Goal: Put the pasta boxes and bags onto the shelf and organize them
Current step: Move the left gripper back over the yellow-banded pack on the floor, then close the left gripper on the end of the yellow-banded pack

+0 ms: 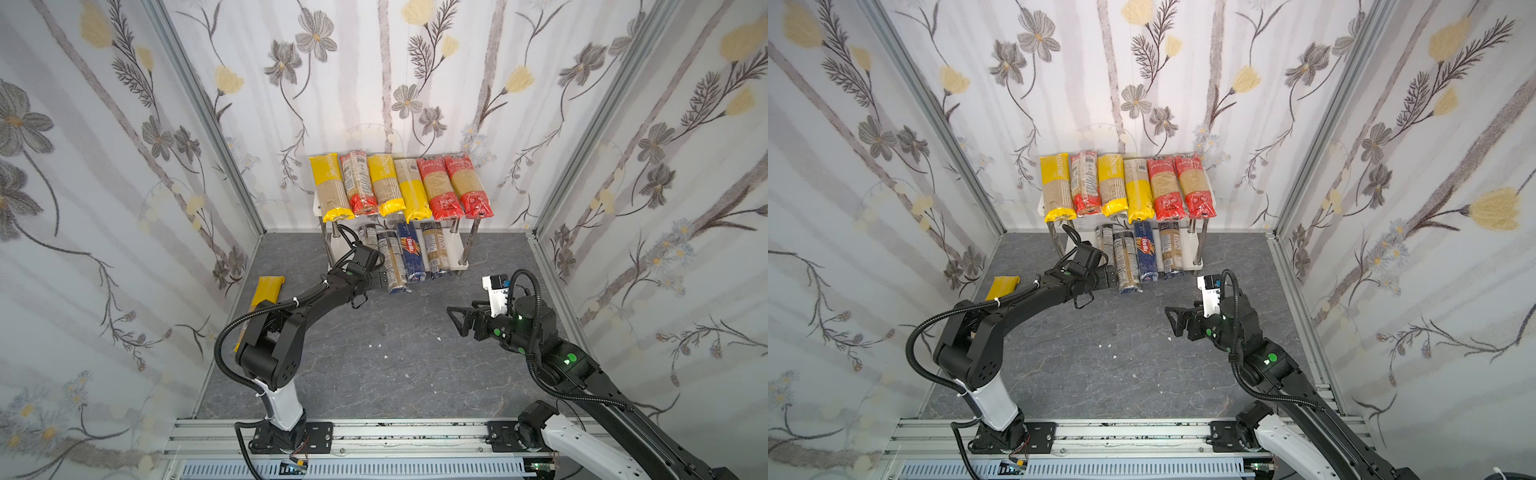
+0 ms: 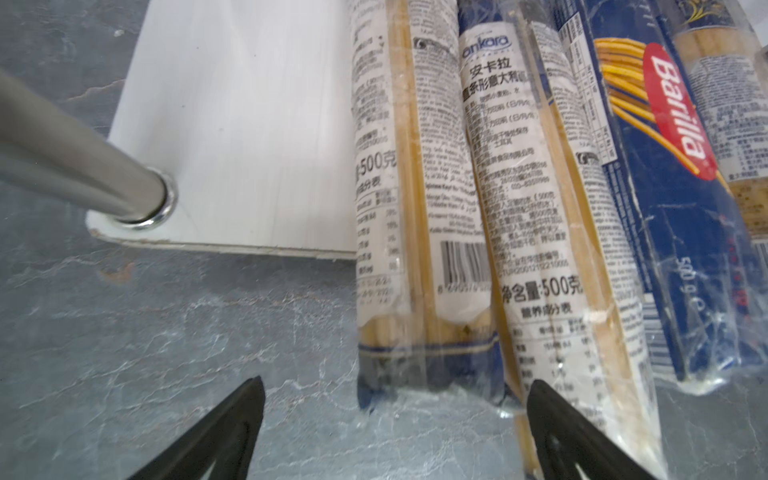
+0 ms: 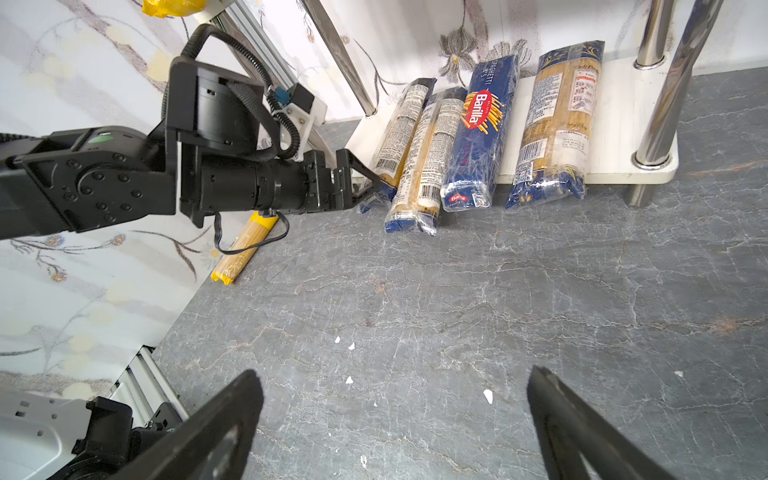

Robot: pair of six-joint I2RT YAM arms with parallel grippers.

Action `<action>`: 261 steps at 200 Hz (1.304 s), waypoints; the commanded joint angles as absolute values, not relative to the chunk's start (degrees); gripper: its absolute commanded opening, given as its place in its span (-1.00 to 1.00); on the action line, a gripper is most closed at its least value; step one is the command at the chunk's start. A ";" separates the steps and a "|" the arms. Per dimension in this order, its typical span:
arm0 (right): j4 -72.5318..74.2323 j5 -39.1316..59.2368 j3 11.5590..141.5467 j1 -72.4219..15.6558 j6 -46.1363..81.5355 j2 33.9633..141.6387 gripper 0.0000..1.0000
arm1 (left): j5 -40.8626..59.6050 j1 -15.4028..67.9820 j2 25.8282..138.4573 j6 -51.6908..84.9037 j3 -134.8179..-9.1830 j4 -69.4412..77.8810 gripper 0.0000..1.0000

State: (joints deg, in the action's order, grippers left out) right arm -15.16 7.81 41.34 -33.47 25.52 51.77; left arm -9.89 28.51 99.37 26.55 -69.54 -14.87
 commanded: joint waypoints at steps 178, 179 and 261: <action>-6.13 10.37 40.09 -44.21 27.92 53.70 0.99 | -13.10 -12.97 76.55 30.84 -51.83 -28.47 1.00; -6.14 10.37 40.08 -44.21 27.85 53.74 0.99 | -12.96 -13.25 76.77 30.54 -52.11 -28.48 1.00; -6.92 16.55 41.20 -38.85 24.55 57.28 0.99 | -14.65 -18.44 90.23 10.49 -58.14 -29.55 1.00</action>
State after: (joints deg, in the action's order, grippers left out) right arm -7.88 13.39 40.25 -40.34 26.35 56.27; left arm -12.60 -18.11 89.12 17.19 -58.15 -28.62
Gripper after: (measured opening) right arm 0.996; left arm 0.998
